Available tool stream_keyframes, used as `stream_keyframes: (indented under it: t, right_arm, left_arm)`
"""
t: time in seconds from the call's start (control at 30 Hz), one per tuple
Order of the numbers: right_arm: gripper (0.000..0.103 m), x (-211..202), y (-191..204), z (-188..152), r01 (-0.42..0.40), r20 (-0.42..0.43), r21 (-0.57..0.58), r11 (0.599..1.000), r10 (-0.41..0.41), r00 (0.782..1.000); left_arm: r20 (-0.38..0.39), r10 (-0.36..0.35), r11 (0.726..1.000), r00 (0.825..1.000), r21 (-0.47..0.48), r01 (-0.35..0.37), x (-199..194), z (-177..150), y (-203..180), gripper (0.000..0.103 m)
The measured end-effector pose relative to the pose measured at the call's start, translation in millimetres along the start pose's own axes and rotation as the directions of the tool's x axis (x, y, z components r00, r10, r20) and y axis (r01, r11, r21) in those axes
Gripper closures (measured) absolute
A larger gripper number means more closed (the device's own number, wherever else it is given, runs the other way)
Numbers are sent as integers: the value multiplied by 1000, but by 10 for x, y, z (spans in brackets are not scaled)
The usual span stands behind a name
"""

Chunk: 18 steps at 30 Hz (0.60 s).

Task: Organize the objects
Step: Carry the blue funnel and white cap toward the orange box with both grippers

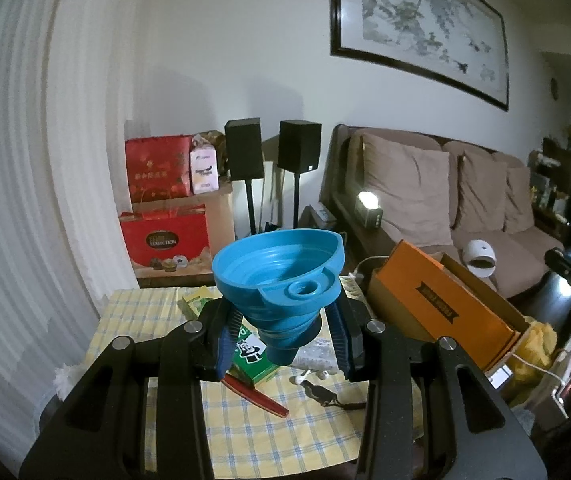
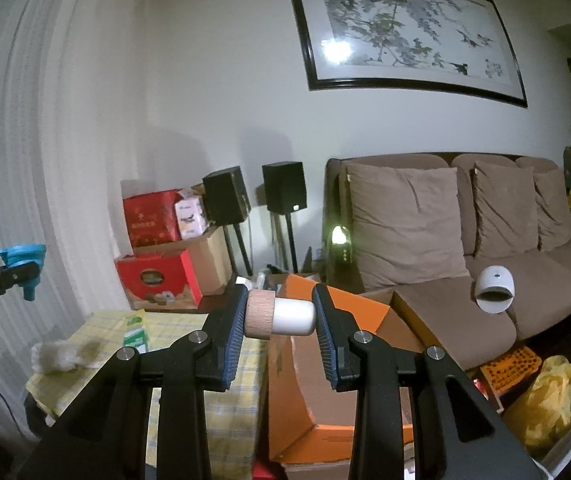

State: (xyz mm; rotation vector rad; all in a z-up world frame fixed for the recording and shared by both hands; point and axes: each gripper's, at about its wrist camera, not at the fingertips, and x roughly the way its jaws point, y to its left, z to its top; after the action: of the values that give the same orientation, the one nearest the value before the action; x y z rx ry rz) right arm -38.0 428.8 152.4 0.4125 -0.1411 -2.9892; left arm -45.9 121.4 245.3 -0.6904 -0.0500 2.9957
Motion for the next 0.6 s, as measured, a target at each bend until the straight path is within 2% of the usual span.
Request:
stream_keyframes:
  t: [0.6]
  right_arm:
    - [70, 99, -118, -43, 24, -26, 20, 1000, -23, 999]
  left_arm:
    - [-30, -29, 1000, 999, -8, 29, 74, 20, -63, 66]
